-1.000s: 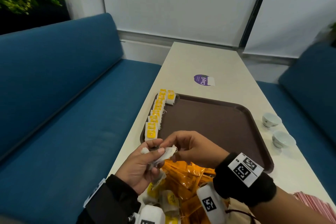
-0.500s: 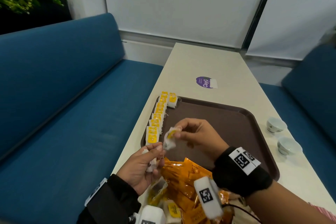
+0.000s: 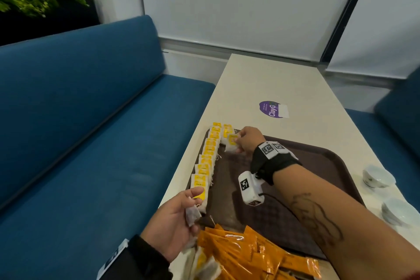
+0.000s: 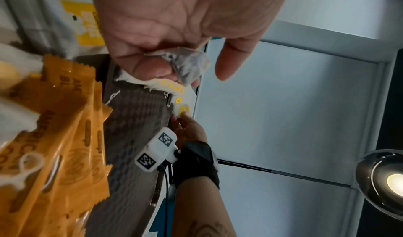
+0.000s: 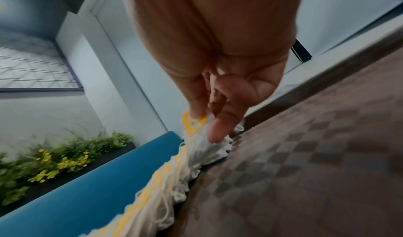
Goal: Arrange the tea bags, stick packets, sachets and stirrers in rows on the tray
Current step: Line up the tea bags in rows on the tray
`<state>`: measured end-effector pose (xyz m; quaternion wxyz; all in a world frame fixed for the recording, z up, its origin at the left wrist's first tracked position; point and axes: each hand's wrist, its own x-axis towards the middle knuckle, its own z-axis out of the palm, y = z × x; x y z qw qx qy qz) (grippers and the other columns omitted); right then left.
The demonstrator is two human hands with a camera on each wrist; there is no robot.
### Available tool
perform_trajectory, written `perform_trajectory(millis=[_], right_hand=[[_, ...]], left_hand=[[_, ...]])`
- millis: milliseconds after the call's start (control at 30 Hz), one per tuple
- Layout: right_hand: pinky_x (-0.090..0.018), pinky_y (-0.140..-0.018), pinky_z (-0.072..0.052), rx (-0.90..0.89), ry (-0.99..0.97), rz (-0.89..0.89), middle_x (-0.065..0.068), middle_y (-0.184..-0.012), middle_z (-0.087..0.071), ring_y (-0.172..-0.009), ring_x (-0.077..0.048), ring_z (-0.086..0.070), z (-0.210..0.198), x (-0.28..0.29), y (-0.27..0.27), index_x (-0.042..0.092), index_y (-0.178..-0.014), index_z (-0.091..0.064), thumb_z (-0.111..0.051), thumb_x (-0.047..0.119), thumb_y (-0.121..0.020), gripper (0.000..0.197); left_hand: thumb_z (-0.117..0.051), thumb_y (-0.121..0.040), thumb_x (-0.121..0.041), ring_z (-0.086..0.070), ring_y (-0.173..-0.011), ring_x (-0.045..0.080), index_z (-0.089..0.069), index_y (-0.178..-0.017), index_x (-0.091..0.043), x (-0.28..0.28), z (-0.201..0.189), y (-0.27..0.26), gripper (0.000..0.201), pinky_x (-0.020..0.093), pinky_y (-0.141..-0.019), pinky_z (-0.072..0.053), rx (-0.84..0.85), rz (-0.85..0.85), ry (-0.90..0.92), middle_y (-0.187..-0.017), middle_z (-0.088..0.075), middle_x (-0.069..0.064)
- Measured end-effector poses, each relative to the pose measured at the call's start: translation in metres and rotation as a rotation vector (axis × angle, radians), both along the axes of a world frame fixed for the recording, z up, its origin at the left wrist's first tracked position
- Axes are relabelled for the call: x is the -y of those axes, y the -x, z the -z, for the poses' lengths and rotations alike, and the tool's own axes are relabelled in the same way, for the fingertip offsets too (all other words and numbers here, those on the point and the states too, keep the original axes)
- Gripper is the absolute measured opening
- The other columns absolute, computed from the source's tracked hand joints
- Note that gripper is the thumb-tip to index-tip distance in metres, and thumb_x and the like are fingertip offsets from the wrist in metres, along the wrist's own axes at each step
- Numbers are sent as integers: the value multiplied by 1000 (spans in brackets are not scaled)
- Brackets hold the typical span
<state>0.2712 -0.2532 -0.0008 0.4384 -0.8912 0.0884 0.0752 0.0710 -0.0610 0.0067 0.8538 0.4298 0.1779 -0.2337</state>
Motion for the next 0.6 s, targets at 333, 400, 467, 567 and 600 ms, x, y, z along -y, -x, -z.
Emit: perform_trajectory(millis=[333, 400, 467, 567, 600], right_hand=[[-20, -81, -50, -158, 11, 49, -11, -129, -55, -111, -23, -58, 4, -20, -29, 12, -135, -47, -47, 29, -97, 41], [-12, -48, -48, -122, -20, 35, -14, -116, -63, -79, -18, -63, 5, -17, -31, 1, -127, -54, -56, 14, -93, 36], [-11, -35, -41, -142, -28, 36, -11, -94, -63, -62, -13, -56, 3, -14, -28, 1, -118, -59, -59, 10, -90, 29], [-20, -50, -49, -52, -53, 60, -11, -94, -65, -69, -19, -63, -8, -12, -17, 12, -83, -59, -65, 11, -87, 7], [-25, -54, -49, -3, -47, 63, -13, -94, -67, -75, -23, -65, -13, -10, -11, 13, -74, -56, -67, 11, -85, 16]], left_hand=[[-21, -81, 23, -48, -89, 23, -58, -109, -11, -5, 5, -8, 57, 29, -62, -40, 35, 122, -101, -115, -51, 12], [-24, -82, 26, -50, -88, 22, -58, -110, -10, -6, 8, -6, 57, 27, -61, -43, 46, 130, -107, -114, -53, 14], [-32, -83, 28, -54, -85, 22, -58, -112, -11, -7, 10, -3, 55, 26, -58, -46, 59, 132, -92, -112, -57, 15], [-46, -80, 27, -61, -82, 23, -58, -111, -12, -8, 10, 2, 51, 25, -56, -54, 109, 128, -101, -108, -63, 15], [-49, -79, 26, -62, -79, 23, -59, -110, -12, -7, 9, 4, 50, 26, -57, -56, 137, 123, -124, -103, -64, 14]])
